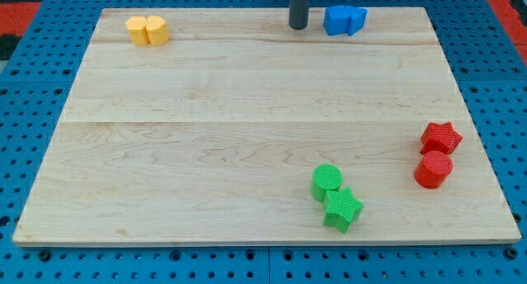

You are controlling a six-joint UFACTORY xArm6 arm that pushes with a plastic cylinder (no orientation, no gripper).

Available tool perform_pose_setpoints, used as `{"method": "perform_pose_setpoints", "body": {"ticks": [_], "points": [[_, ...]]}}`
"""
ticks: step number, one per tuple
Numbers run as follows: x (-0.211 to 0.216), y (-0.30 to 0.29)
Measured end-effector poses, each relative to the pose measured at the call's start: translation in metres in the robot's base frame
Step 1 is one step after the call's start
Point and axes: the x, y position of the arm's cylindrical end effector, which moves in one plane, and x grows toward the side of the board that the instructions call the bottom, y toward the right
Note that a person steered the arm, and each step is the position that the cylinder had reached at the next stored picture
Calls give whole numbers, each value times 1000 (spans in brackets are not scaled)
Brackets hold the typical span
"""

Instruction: Move your arm towards center right

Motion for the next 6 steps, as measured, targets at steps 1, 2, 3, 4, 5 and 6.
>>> {"method": "perform_pose_setpoints", "body": {"ticks": [1, 2, 3, 4, 5, 6], "points": [[-8, -2], [-8, 50], [-8, 79], [-7, 43], [33, 30], [73, 112]]}}
